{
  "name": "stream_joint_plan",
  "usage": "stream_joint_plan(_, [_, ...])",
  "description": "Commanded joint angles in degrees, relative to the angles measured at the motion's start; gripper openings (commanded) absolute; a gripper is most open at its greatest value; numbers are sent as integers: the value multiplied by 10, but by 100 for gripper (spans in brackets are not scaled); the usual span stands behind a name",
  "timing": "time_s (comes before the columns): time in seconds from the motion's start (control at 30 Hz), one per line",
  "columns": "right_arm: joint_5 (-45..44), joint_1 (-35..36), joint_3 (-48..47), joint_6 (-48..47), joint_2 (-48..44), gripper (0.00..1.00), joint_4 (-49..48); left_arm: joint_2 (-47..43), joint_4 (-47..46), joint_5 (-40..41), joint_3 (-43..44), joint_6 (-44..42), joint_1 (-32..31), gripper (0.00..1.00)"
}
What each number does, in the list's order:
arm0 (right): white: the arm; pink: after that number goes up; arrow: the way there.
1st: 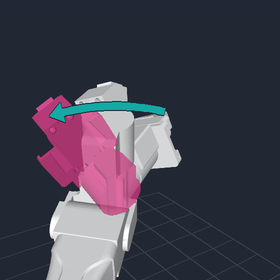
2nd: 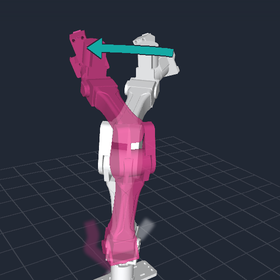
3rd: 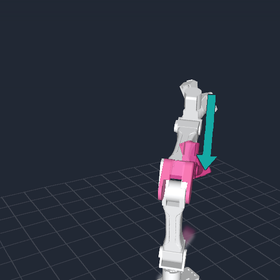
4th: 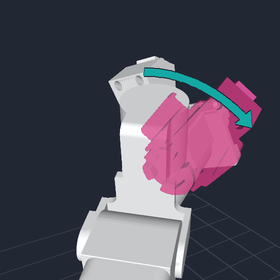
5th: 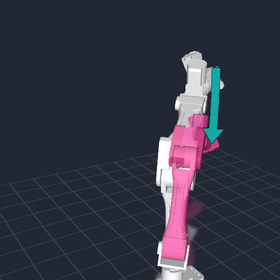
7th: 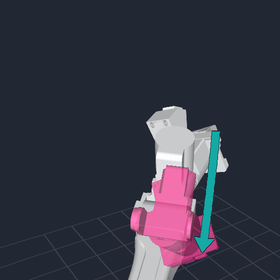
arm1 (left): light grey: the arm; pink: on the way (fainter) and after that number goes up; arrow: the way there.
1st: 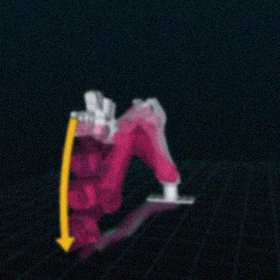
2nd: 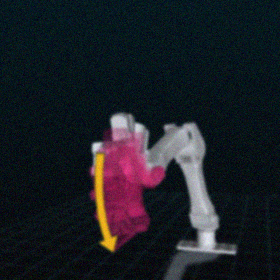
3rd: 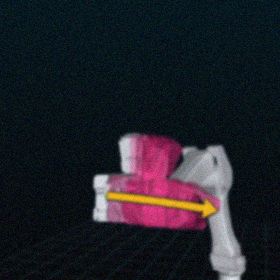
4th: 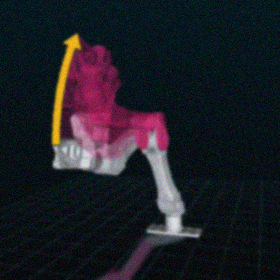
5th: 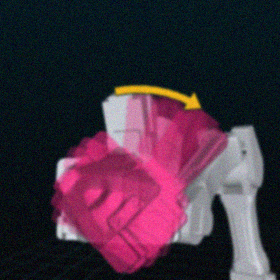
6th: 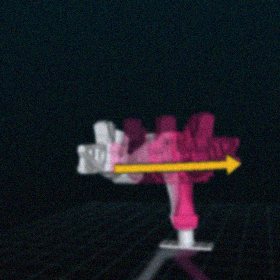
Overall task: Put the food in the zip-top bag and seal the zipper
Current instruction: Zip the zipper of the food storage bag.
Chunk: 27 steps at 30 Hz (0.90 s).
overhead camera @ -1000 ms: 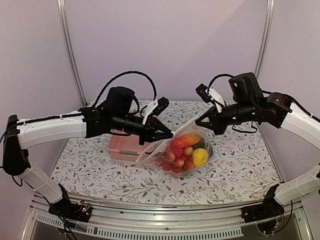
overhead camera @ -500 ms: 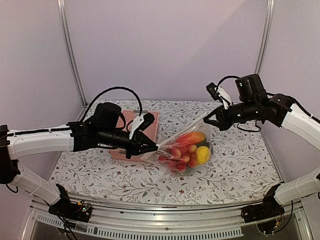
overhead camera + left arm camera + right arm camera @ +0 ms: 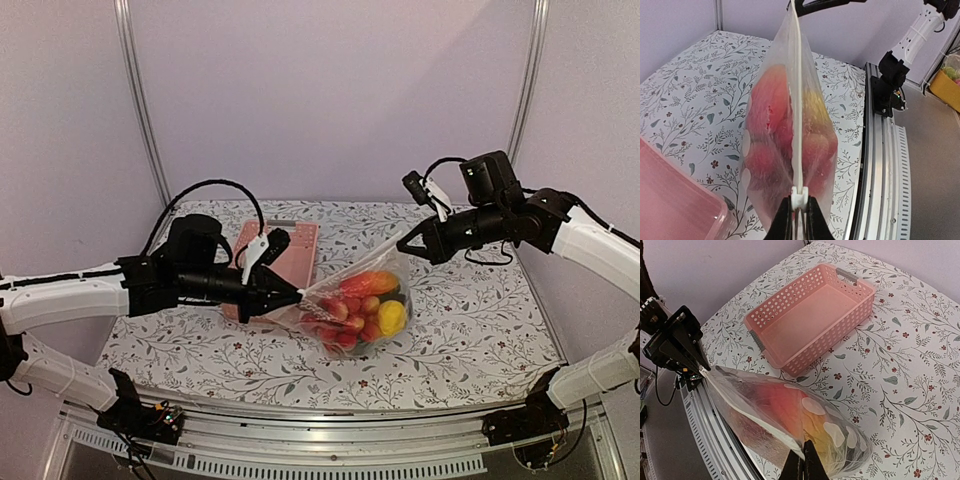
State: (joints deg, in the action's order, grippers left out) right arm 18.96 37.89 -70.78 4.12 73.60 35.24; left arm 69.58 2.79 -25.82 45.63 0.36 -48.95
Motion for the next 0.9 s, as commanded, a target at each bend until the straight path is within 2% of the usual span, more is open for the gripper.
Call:
stream_joint_plan(0.0, [-19, -24, -2, 10, 6, 0, -42, -8, 79, 6, -21, 20, 13, 6])
stream_joint_plan(0.13, [45, -24, -19, 11, 24, 14, -36, 9, 89, 23, 13, 28, 13, 6])
stream_joint_plan(0.33, [53, -24, -41, 21, 16, 39, -26, 27, 82, 41, 53, 26, 13, 8])
stream_joint_plan(0.43, [57, -23, -81, 14, 24, 47, 18, 46, 82, 32, 70, 32, 13, 8])
stream_joint_plan(0.6, [30, 14, -152, -50, 58, 63, 131, 64, 79, 22, 88, 42, 12, 8])
stream_joint_plan(0.7, [-4, 61, -149, -86, 69, 70, 154, 59, 77, 30, 89, 42, 12, 8])
stream_joint_plan(0.87, [-70, 93, -151, -119, 103, 71, 163, 43, 69, 31, 83, 41, 12, 8])
